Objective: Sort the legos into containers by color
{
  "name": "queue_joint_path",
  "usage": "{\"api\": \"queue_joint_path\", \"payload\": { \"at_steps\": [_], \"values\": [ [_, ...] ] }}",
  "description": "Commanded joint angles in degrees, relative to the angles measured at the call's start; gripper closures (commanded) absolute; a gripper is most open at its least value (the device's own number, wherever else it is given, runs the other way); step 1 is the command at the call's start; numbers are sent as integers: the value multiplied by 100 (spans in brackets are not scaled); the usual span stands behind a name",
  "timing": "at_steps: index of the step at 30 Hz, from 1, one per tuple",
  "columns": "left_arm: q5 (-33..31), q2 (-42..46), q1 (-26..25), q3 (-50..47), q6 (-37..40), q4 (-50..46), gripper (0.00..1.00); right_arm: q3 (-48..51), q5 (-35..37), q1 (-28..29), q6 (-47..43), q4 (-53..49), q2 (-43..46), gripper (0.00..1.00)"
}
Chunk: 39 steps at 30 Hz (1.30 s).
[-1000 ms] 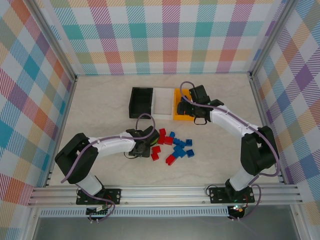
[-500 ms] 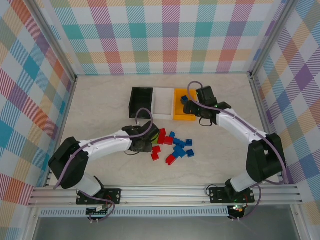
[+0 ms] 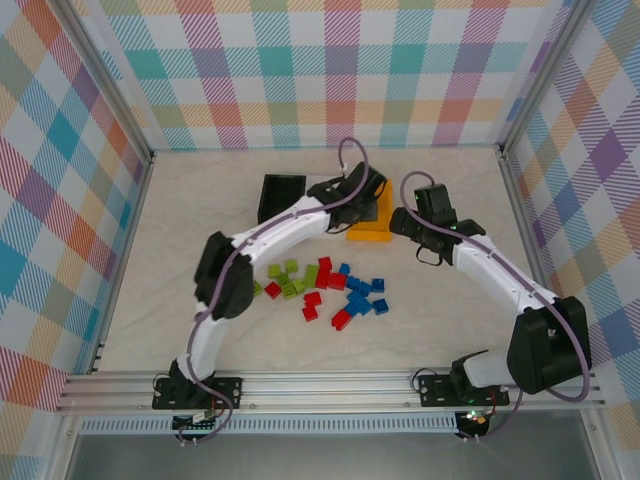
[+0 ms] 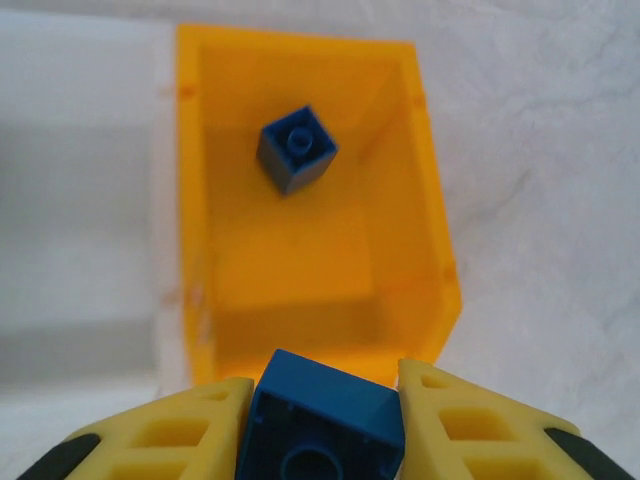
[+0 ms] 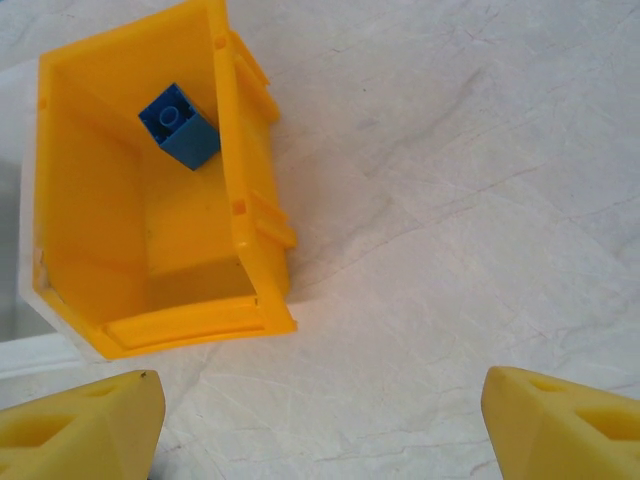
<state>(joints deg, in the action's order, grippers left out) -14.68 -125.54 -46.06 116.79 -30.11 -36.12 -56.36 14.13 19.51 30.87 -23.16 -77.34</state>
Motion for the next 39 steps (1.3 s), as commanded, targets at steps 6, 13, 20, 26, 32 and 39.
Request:
{"api": "queue_joint_path", "payload": {
  "at_steps": [6, 13, 20, 26, 32, 39],
  "values": [
    [-160, -1732, 197, 2657, 222, -1235, 55, 344, -13, 15, 33, -112, 457, 17],
    [248, -1722, 188, 2837, -173, -1179, 29, 578, -319, 18, -51, -98, 666, 15],
    [321, 298, 116, 295, -426, 161, 16, 430, -735, 18, -198, -423, 457, 16],
    [581, 1983, 68, -2241, -595, 832, 9, 593, -691, 18, 156, -732, 224, 17],
    [555, 3413, 45, -4506, -986, 1282, 7, 675, -862, 57, 338, -1429, 318, 19],
    [552, 4130, 36, -5688, -1187, 1430, 6, 647, 28, 62, 1272, -2783, 620, 16]
  ]
}}
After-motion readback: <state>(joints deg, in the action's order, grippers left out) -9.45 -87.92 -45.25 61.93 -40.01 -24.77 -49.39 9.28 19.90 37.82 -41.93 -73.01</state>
